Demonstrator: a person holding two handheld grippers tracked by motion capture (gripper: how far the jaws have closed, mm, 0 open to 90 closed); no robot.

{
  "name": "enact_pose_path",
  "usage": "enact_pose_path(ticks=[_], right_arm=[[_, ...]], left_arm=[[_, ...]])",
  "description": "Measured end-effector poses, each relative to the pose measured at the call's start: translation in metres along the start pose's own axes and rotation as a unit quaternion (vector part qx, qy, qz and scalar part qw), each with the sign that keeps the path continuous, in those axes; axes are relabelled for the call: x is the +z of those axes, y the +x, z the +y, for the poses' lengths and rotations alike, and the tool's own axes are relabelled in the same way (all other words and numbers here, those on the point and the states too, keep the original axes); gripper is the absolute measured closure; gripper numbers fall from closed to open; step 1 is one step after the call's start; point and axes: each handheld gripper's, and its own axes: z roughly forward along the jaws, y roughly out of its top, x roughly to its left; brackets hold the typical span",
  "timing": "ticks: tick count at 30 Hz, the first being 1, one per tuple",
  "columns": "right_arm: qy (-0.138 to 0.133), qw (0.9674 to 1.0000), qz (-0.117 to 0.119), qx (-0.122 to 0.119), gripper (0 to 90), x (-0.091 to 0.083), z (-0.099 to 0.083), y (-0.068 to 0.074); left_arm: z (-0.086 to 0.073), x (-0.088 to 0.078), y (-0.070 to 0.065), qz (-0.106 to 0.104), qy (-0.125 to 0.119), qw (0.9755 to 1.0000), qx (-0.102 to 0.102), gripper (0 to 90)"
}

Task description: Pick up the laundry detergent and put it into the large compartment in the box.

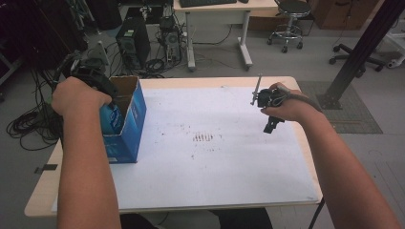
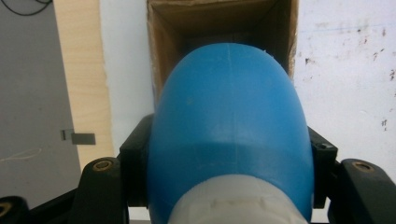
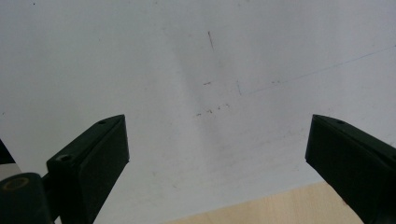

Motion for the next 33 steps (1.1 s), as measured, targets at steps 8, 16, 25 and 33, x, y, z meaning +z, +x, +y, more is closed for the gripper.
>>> enact_pose_path(ticks=[8,16,25,33], right_arm=[[0.001,1.0,0.0,-0.002,6.1,0.0,0.001,0.001],[0.004,1.0,0.0,-0.002,6.1,0.001,0.002,0.001],[0.008,1.0,0.0,-0.003,6.1,0.002,0.003,0.002],[0.01,1.0,0.0,-0.003,6.1,0.004,0.003,0.002]], left_arm=[[-0.001,0.019,0.001,-0.002,0.006,1.0,-0.001,38.0],[-0.003,0.038,0.005,-0.003,0.008,0.9999,-0.006,38.0],[-0.003,0.057,0.005,-0.005,0.017,0.9998,-0.006,38.0],[-0.001,0.065,0.001,0.002,0.021,0.9998,0.001,38.0]])
